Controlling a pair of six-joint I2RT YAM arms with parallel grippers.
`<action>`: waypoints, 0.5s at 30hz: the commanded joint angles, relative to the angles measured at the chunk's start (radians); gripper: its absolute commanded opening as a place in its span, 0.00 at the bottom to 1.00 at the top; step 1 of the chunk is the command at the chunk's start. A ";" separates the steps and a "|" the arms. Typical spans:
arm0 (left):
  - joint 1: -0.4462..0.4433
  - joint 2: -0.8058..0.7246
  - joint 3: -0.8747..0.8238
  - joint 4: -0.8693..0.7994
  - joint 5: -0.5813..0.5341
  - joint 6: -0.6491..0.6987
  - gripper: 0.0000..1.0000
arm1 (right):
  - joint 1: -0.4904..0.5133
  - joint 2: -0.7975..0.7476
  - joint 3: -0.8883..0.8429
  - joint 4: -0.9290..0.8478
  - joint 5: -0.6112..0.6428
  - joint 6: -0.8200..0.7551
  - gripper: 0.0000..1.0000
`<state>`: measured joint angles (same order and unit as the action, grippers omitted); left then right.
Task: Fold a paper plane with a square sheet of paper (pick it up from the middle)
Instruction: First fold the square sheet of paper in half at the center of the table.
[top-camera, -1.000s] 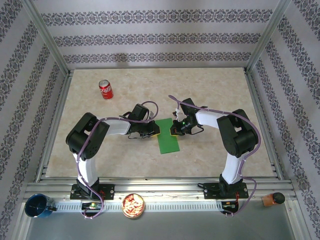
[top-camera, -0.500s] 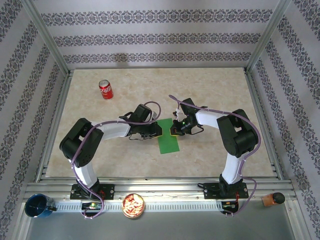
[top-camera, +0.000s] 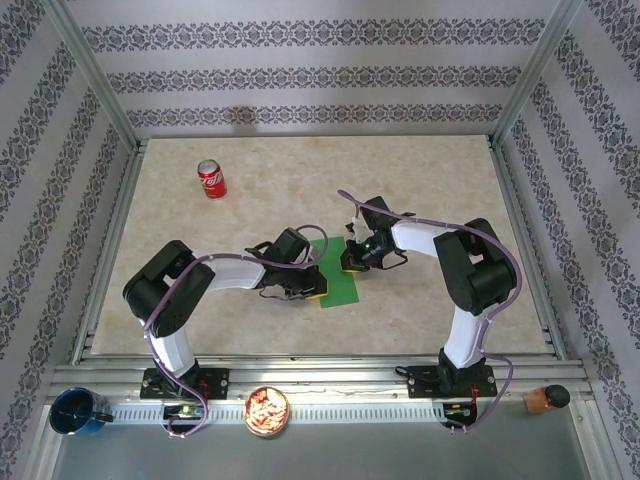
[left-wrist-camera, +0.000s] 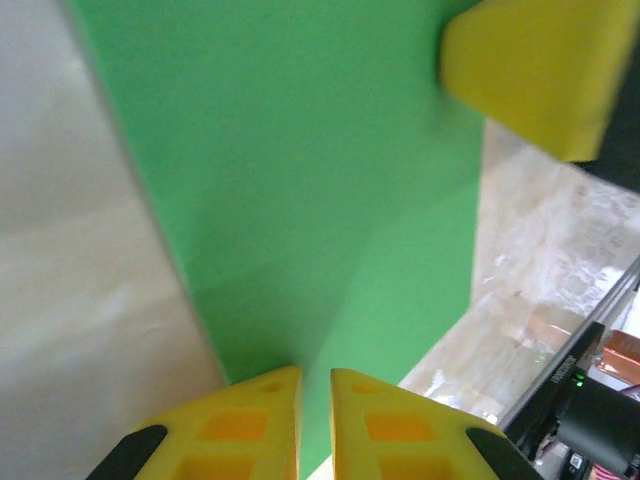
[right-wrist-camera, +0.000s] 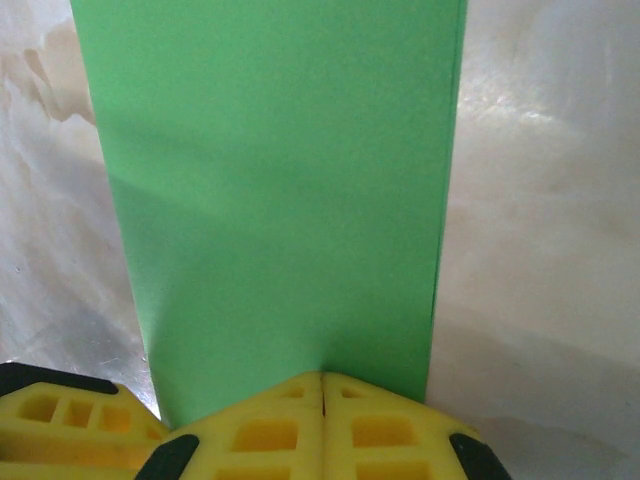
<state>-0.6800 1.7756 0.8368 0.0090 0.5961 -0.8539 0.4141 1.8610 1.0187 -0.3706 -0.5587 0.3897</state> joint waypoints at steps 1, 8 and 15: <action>-0.011 -0.007 -0.012 -0.082 -0.056 0.043 0.16 | -0.006 0.055 -0.059 -0.112 0.149 0.006 0.00; -0.021 -0.067 0.015 -0.155 -0.073 0.093 0.16 | -0.006 0.050 -0.055 -0.113 0.158 0.015 0.00; -0.064 -0.098 0.049 -0.123 -0.046 0.076 0.16 | -0.005 0.039 -0.057 -0.117 0.157 0.018 0.00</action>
<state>-0.7204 1.7046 0.8608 -0.1104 0.5404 -0.7887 0.4141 1.8587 1.0183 -0.3721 -0.5552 0.3965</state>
